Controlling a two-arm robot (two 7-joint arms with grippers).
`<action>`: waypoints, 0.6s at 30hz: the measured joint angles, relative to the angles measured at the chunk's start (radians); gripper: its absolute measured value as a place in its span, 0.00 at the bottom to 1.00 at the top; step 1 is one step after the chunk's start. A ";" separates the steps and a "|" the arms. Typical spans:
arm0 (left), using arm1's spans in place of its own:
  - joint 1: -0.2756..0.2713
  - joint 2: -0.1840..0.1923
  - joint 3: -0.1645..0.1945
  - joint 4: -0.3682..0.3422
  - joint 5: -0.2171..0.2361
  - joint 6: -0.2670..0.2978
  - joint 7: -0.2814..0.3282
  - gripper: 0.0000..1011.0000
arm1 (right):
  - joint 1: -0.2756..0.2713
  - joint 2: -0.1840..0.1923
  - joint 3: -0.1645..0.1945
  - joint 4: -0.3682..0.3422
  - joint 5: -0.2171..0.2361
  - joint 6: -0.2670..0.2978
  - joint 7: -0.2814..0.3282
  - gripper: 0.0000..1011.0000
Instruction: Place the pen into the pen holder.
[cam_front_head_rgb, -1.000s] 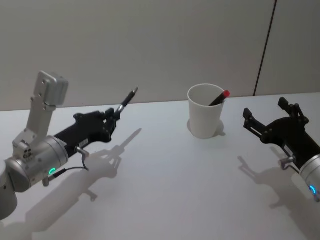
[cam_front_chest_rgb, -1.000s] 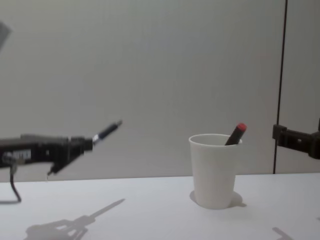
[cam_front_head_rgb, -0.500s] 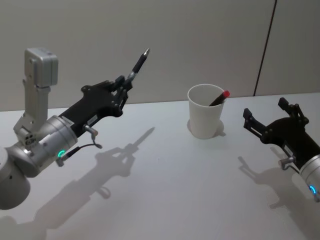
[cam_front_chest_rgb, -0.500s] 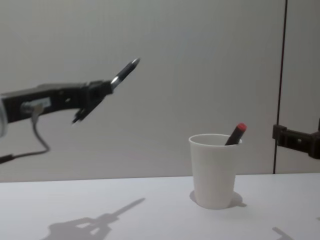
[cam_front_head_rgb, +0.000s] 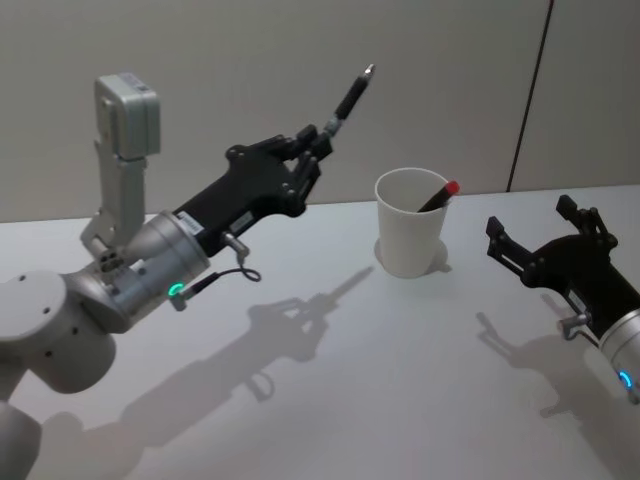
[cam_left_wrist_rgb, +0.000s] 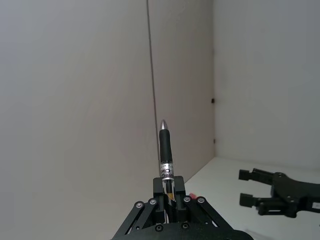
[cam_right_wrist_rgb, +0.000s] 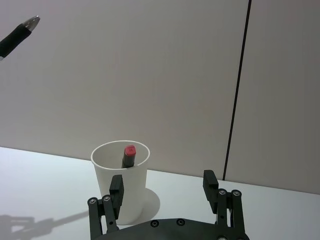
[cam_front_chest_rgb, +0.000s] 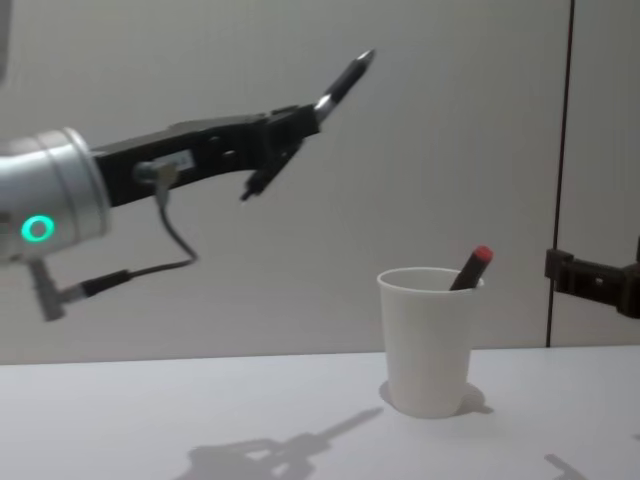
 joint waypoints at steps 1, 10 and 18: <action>-0.003 -0.004 0.002 0.002 0.001 -0.002 -0.007 0.12 | 0.000 0.000 0.000 0.000 0.000 0.000 0.000 0.99; -0.031 -0.046 0.029 0.026 0.012 -0.009 -0.064 0.12 | 0.000 0.000 0.000 0.000 0.000 0.000 0.000 0.99; -0.041 -0.064 0.044 0.033 0.023 -0.008 -0.095 0.12 | 0.000 0.000 0.000 0.000 0.000 0.000 0.000 0.99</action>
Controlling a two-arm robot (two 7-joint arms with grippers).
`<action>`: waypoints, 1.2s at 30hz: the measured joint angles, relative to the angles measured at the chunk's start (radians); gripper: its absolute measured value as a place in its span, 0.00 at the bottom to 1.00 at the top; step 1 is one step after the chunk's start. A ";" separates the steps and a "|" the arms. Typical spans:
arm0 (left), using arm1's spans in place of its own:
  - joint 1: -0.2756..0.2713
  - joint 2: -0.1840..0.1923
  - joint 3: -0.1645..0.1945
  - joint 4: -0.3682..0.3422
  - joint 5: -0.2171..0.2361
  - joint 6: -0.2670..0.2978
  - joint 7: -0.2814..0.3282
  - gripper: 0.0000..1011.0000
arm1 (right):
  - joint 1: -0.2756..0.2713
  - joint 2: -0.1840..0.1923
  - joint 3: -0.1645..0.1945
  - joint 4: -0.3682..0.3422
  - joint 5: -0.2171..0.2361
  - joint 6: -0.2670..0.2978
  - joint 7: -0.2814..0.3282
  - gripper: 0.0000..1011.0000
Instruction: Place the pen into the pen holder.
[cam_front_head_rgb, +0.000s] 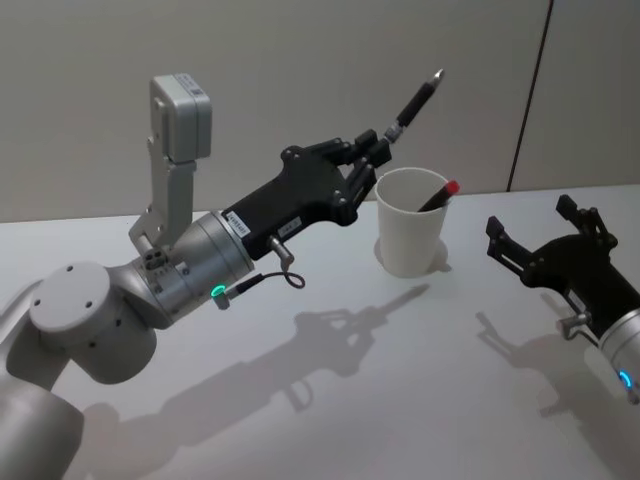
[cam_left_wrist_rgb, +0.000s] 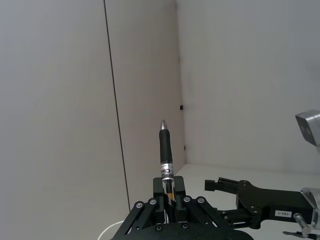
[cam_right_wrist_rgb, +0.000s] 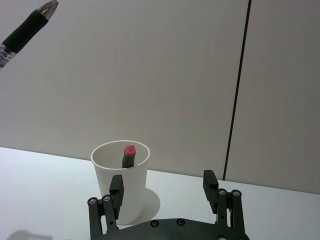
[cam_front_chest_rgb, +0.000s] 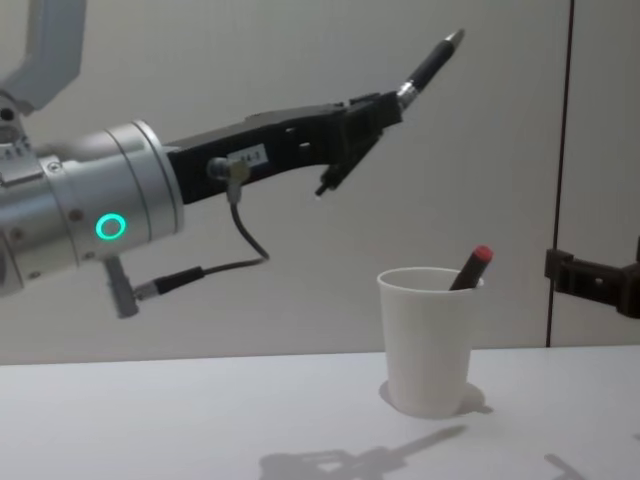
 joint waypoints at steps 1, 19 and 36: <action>-0.001 -0.002 0.002 0.001 0.002 0.001 -0.004 0.12 | 0.000 0.000 0.000 0.000 0.000 0.000 0.000 0.99; -0.009 -0.016 0.015 0.005 0.011 0.006 -0.028 0.12 | -0.008 0.006 0.009 -0.013 0.049 0.000 0.028 0.99; -0.010 -0.019 0.018 0.006 0.014 0.008 -0.034 0.12 | -0.048 0.042 0.051 -0.072 0.302 -0.001 0.128 0.99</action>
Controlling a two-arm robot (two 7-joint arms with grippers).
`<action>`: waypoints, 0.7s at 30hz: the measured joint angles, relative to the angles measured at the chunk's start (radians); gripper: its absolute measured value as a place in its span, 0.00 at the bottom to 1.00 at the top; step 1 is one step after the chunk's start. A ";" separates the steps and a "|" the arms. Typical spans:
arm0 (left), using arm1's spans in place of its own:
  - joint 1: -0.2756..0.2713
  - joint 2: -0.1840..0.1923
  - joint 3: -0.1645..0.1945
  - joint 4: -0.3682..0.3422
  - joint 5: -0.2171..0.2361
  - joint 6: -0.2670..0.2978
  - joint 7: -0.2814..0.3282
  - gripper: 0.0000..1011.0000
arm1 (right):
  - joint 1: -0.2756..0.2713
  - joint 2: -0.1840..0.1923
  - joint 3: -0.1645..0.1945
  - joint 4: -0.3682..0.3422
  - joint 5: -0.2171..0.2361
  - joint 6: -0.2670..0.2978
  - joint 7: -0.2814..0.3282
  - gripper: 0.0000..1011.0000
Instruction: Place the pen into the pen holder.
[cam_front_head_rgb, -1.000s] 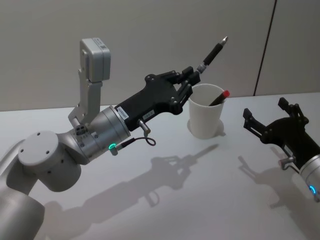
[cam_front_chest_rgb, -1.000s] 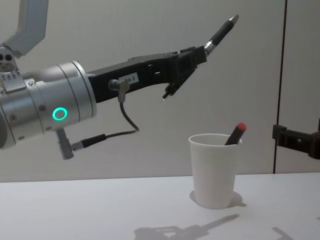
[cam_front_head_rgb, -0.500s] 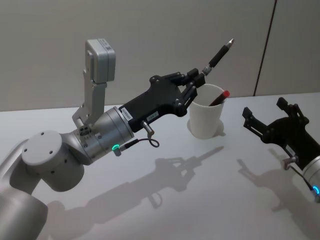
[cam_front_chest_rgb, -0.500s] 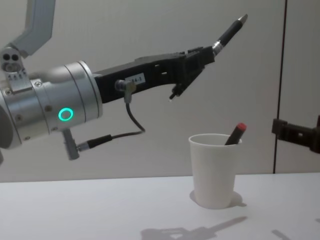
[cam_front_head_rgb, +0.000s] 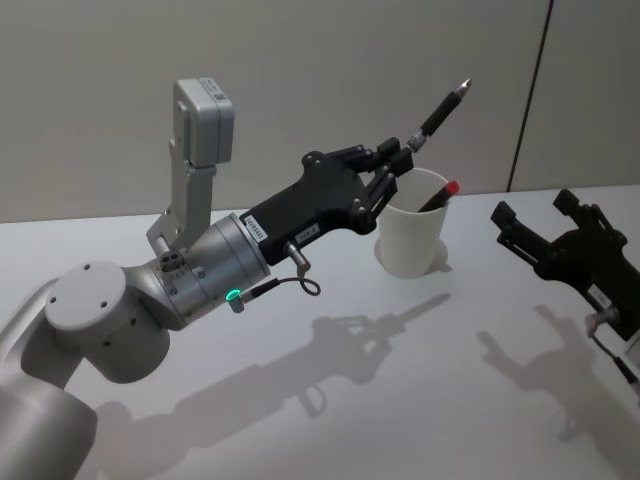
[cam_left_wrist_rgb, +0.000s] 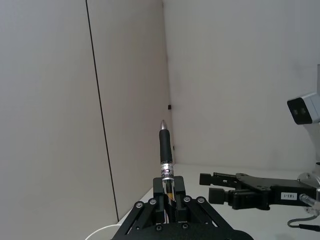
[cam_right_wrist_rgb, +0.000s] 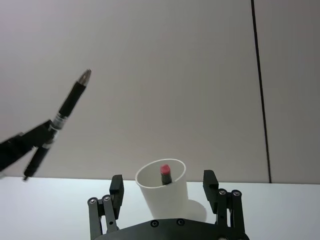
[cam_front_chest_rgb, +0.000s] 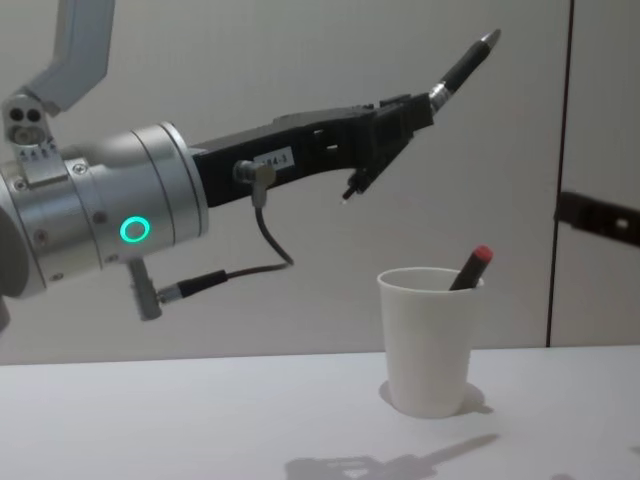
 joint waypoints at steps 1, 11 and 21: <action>0.000 0.000 0.000 0.000 0.000 0.000 0.000 0.12 | -0.002 0.002 0.002 -0.002 0.013 0.001 0.005 0.99; 0.000 -0.001 0.001 0.000 0.000 0.000 -0.001 0.12 | -0.013 0.024 0.030 -0.035 0.196 0.026 0.078 0.99; 0.000 -0.001 0.001 0.000 0.000 0.000 -0.002 0.12 | -0.005 0.036 0.053 -0.059 0.396 0.078 0.134 0.99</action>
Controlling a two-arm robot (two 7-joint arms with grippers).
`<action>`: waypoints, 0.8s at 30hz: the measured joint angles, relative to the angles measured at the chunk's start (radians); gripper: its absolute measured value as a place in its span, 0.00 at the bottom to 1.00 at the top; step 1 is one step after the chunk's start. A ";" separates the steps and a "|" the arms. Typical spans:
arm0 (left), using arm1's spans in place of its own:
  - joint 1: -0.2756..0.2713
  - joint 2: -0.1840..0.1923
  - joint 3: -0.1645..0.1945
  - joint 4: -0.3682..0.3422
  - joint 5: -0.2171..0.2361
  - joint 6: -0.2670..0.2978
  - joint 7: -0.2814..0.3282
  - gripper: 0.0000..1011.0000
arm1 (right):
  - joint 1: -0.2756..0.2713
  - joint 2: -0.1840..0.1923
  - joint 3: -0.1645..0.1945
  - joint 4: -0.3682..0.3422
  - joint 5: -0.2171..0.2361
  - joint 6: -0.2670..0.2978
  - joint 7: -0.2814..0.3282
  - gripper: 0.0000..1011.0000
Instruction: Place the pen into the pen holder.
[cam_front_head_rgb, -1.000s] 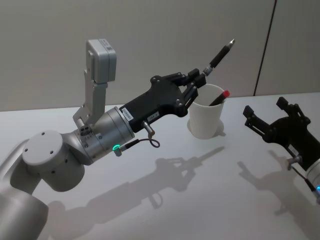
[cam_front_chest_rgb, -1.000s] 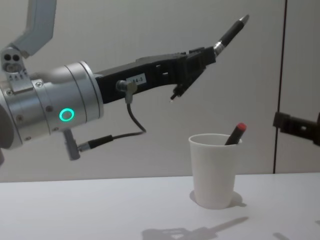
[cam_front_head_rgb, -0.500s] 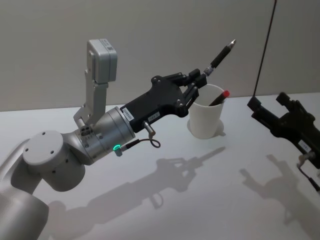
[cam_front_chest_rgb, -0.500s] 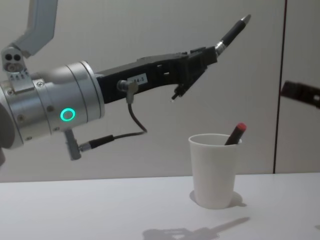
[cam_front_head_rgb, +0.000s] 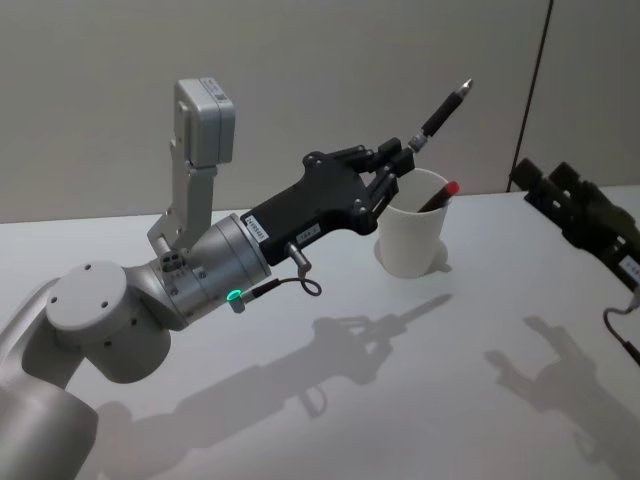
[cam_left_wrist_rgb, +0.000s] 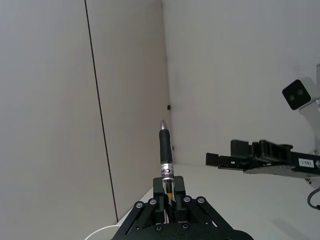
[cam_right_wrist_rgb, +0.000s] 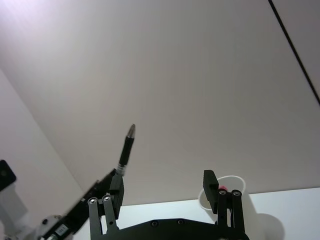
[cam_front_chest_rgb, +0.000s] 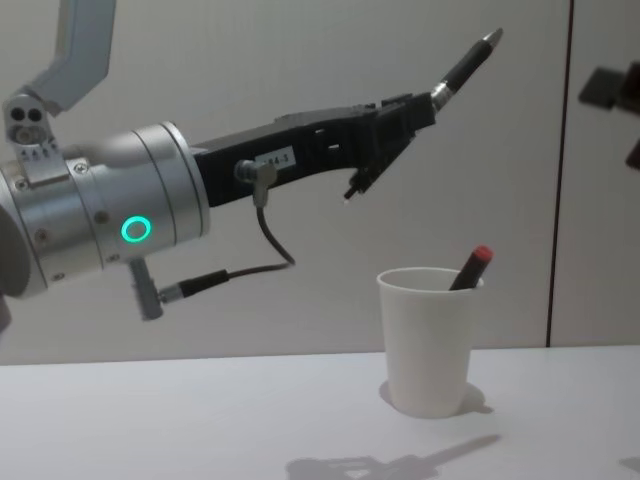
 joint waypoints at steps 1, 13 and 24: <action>0.000 0.000 0.000 0.000 0.000 0.000 0.000 0.12 | 0.002 0.000 0.000 -0.001 0.016 0.006 0.003 0.99; 0.000 0.000 0.000 0.000 0.000 0.000 0.000 0.12 | 0.058 -0.023 -0.012 0.010 0.120 0.073 0.002 0.99; 0.000 0.000 0.000 0.000 0.000 0.000 0.000 0.12 | 0.111 -0.060 -0.042 0.041 0.129 0.114 -0.033 0.99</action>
